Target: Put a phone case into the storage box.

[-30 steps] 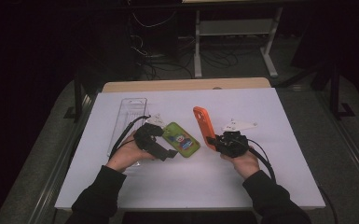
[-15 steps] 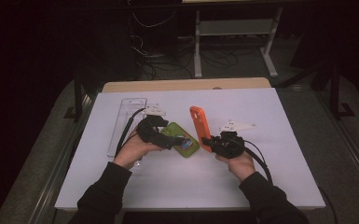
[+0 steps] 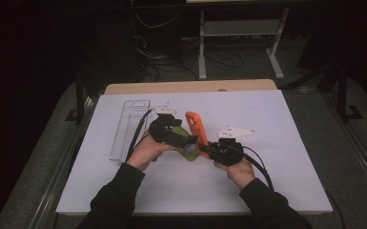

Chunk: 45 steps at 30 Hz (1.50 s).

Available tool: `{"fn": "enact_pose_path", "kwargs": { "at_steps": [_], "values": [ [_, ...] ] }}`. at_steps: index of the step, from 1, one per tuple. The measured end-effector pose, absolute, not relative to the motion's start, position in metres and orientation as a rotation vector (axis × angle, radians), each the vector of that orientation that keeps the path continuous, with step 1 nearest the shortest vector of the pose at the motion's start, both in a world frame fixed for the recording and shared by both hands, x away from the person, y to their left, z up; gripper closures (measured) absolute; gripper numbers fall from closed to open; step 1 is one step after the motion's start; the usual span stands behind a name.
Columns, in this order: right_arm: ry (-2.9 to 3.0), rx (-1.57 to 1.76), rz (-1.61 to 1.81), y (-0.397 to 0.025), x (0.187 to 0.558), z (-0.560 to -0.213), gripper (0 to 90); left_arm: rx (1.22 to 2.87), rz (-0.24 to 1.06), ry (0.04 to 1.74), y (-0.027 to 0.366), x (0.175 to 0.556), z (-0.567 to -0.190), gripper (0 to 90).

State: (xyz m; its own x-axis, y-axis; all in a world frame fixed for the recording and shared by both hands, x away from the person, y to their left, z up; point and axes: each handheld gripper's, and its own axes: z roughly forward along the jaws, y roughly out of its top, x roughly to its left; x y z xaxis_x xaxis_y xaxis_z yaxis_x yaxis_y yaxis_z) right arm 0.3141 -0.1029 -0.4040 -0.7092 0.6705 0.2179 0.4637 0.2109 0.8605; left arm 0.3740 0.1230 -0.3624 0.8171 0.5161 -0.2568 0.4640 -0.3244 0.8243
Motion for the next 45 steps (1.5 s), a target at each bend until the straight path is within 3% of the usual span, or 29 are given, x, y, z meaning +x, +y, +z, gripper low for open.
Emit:
{"fn": "enact_pose_path", "kwargs": {
  "at_steps": [19, 28, 41, 42, 43, 44, 45],
  "values": [
    [2.297, 1.047, 1.548, -0.093, 0.308, -0.404, 78.3, 1.869, 0.036, 0.742, 0.111, 0.376, -0.367, 0.0],
    [2.318, 1.043, 1.505, -0.090, 0.308, -0.408, 78.3, 1.850, 0.061, 0.759, 0.113, 0.375, -0.368, 11.0],
    [2.352, 0.983, 1.433, -0.086, 0.307, -0.410, 77.3, 1.859, 0.047, 0.752, 0.119, 0.374, -0.373, 14.1],
    [2.354, 0.986, 1.418, -0.087, 0.307, -0.410, 64.6, 1.863, 0.081, 0.745, 0.118, 0.374, -0.372, 14.2],
    [2.354, 0.986, 1.418, -0.087, 0.307, -0.410, 64.6, 1.863, 0.081, 0.745, 0.118, 0.374, -0.372, 14.2],
    [2.362, 1.002, 1.399, -0.091, 0.307, -0.409, 49.7, 1.861, 0.103, 0.748, 0.121, 0.377, -0.368, 14.2],
    [2.362, 1.002, 1.399, -0.091, 0.307, -0.409, 49.7, 1.861, 0.103, 0.748, 0.121, 0.377, -0.368, 14.2]
  ]
}}
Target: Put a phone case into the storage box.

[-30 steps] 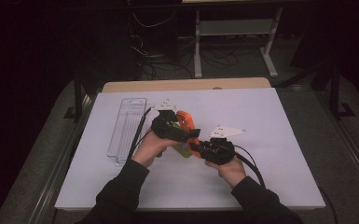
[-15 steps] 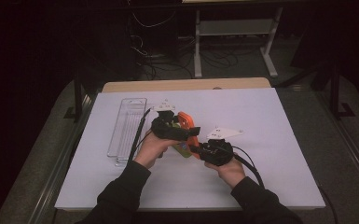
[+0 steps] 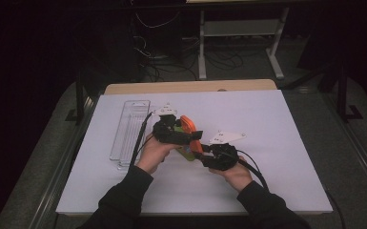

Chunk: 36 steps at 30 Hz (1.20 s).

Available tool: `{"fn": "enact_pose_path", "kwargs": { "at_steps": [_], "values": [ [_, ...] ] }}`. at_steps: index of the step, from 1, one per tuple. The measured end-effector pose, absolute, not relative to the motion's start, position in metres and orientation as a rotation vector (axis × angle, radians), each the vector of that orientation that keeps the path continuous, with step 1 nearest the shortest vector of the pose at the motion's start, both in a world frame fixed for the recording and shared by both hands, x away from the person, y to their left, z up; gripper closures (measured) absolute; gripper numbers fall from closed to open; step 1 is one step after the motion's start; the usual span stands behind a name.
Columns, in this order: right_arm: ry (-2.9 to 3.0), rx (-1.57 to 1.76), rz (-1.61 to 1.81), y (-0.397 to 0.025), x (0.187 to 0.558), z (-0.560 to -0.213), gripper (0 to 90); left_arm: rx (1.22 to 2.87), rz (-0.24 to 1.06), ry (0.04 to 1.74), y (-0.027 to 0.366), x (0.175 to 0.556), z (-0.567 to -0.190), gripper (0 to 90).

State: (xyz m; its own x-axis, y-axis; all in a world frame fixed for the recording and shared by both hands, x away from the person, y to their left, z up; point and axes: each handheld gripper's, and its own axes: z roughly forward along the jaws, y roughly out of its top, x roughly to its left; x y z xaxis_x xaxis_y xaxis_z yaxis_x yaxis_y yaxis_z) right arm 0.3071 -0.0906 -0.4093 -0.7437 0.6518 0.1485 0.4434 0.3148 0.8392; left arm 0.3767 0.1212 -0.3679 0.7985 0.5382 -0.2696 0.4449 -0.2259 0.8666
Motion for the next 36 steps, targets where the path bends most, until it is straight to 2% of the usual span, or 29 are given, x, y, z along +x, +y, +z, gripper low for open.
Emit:
{"fn": "enact_pose_path", "kwargs": {
  "at_steps": [4, 5, 6, 10, 21, 22, 24, 25, 36],
  "values": [
    [2.415, 1.023, 1.319, -0.109, 0.307, -0.412, 26.0, 1.852, 0.160, 0.785, 0.132, 0.386, -0.351, 14.2],
    [2.418, 1.030, 1.306, -0.113, 0.307, -0.413, 22.3, 1.856, 0.180, 0.792, 0.135, 0.388, -0.347, 14.2],
    [2.418, 1.030, 1.306, -0.113, 0.307, -0.413, 22.3, 1.856, 0.180, 0.792, 0.135, 0.388, -0.347, 14.1],
    [2.427, 1.041, 1.203, -0.131, 0.303, -0.422, 0.5, 1.854, 0.271, 0.824, 0.149, 0.401, -0.326, 14.1],
    [2.410, 1.044, 1.179, -0.173, 0.291, -0.436, 0.0, 1.797, 0.444, 0.946, 0.185, 0.423, -0.298, 14.1],
    [2.412, 1.026, 1.172, -0.176, 0.291, -0.437, 0.0, 1.797, 0.492, 0.974, 0.192, 0.427, -0.293, 14.1],
    [2.416, 1.049, 1.177, -0.178, 0.288, -0.436, 0.0, 1.799, 0.525, 0.989, 0.195, 0.429, -0.292, 14.1],
    [2.408, 1.032, 1.176, -0.180, 0.289, -0.436, 0.0, 1.804, 0.591, 1.020, 0.201, 0.434, -0.289, 14.1],
    [2.414, 1.030, 1.180, -0.180, 0.287, -0.436, 0.0, 1.796, 0.793, 1.241, 0.222, 0.472, -0.296, 14.1]
  ]
}}
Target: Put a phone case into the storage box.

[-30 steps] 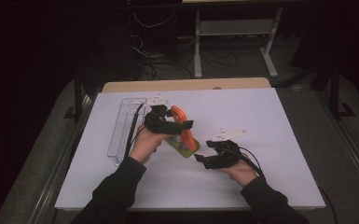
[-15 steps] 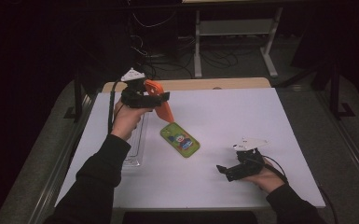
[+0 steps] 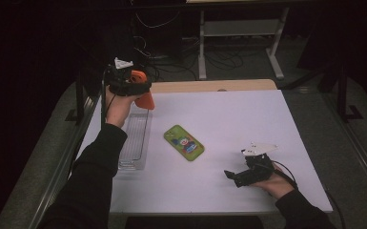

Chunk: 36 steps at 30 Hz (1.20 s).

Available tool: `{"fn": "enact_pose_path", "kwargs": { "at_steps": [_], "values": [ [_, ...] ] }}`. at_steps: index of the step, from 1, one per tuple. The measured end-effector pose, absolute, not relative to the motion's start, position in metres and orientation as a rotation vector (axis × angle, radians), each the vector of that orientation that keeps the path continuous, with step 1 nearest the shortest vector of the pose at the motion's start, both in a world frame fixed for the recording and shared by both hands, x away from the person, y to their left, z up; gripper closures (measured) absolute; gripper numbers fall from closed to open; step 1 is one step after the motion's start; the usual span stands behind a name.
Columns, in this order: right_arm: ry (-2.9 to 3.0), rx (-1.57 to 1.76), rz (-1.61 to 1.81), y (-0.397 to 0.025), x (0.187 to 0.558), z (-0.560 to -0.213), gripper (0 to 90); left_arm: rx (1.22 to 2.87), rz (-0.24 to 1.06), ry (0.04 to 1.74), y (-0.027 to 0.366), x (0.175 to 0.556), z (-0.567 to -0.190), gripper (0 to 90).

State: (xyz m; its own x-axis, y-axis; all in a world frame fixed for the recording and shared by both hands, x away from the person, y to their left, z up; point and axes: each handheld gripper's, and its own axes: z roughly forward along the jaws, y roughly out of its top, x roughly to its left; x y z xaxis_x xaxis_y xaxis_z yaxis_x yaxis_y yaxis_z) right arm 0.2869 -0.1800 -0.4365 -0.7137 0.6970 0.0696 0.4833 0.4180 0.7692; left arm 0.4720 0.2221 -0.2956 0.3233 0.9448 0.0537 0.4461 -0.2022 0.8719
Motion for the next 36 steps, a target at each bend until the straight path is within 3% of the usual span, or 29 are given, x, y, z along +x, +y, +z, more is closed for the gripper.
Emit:
{"fn": "enact_pose_path", "kwargs": {
  "at_steps": [16, 36],
  "values": [
    [2.415, 1.019, 1.208, -0.180, 0.286, -0.435, 0.0, 1.869, 0.921, 1.490, 0.230, 0.508, -0.336, 13.8],
    [2.411, 1.011, 1.219, -0.182, 0.285, -0.434, 0.0, 1.880, 0.867, 1.593, 0.223, 0.527, -0.368, 13.2]
  ]
}}
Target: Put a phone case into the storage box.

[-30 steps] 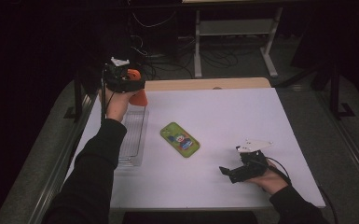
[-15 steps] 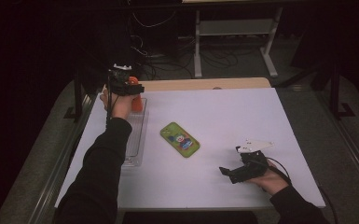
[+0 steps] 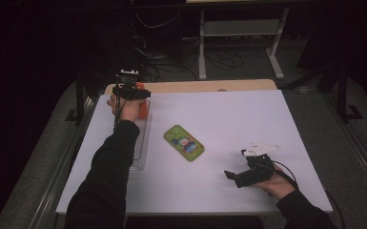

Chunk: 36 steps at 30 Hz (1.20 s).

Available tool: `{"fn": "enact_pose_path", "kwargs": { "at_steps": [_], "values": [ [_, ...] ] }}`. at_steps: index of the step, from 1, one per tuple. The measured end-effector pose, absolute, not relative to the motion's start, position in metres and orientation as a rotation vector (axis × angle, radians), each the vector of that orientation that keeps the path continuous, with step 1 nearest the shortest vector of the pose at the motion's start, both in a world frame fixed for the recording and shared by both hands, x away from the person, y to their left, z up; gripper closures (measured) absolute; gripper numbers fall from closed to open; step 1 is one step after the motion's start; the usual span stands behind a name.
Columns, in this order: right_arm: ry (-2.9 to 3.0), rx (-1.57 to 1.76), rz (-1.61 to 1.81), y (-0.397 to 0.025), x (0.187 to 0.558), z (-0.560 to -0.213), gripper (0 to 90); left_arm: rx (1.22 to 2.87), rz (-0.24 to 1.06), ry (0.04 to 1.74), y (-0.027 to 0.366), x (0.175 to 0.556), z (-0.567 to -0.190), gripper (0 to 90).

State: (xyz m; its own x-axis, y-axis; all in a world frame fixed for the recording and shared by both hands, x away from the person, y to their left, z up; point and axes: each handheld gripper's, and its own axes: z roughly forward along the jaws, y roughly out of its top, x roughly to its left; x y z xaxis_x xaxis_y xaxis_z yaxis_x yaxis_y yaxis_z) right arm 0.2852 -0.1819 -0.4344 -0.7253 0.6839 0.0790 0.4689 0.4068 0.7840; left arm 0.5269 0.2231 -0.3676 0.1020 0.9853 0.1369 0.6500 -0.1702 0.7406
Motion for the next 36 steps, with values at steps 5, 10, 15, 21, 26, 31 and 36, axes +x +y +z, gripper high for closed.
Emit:
{"fn": "enact_pose_path", "kwargs": {
  "at_steps": [5, 10, 15, 21, 26, 31, 36],
  "values": [
    [2.411, 1.016, 1.220, -0.182, 0.285, -0.434, 0.0, 1.875, 0.904, 1.589, 0.221, 0.529, -0.370, 10.8],
    [2.411, 1.017, 1.220, -0.182, 0.285, -0.434, 0.0, 1.883, 0.885, 1.577, 0.224, 0.530, -0.371, 4.9],
    [2.410, 1.018, 1.220, -0.182, 0.285, -0.434, 0.0, 1.868, 0.854, 1.568, 0.229, 0.528, -0.368, 0.2],
    [2.412, 1.020, 1.218, -0.182, 0.285, -0.434, 0.0, 1.879, 0.788, 1.476, 0.240, 0.519, -0.351, 0.0],
    [2.411, 1.021, 1.215, -0.182, 0.285, -0.435, 0.0, 1.893, 0.715, 1.412, 0.248, 0.509, -0.340, 0.0],
    [2.404, 1.017, 1.216, -0.181, 0.286, -0.434, 0.0, 1.937, 0.670, 1.316, 0.255, 0.489, -0.325, 0.0],
    [2.402, 1.020, 1.218, -0.180, 0.286, -0.433, 0.0, 1.956, 0.608, 1.215, 0.257, 0.467, -0.316, 0.0]
  ]
}}
